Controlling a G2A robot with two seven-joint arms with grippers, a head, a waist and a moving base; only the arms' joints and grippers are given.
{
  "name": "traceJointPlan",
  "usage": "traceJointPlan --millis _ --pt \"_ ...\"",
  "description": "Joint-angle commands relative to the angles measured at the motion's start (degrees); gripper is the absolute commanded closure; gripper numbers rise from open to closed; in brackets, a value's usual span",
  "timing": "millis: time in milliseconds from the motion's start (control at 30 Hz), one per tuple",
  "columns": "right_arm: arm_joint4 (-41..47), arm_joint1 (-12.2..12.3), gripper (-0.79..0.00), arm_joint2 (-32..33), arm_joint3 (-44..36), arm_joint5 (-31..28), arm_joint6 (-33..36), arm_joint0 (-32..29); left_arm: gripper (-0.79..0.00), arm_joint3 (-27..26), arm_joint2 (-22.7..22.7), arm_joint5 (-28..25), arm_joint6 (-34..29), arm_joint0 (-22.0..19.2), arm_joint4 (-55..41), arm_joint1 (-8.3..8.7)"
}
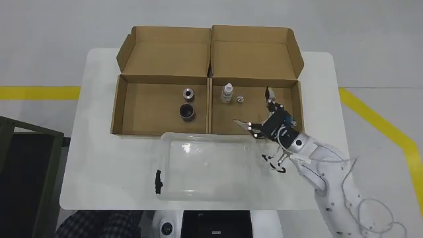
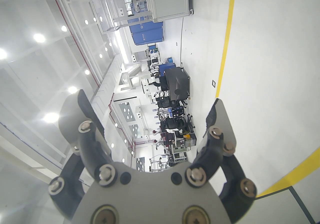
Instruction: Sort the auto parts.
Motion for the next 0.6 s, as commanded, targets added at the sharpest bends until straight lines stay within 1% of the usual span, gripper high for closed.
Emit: traceJointPlan --millis 0,567 --pt "-0.4 0.3 -0.785 1.8 -0.6 0.6 -2.0 -2.5 -0.785 0.0 0.0 0.0 0.0 0.0 0.0 0.00" --pt "0.0 1.3 -0.785 14.1 -6.5 7.4 -14.0 -22.0 -0.785 0.0 0.0 0.0 0.0 0.0 0.0 0.00"
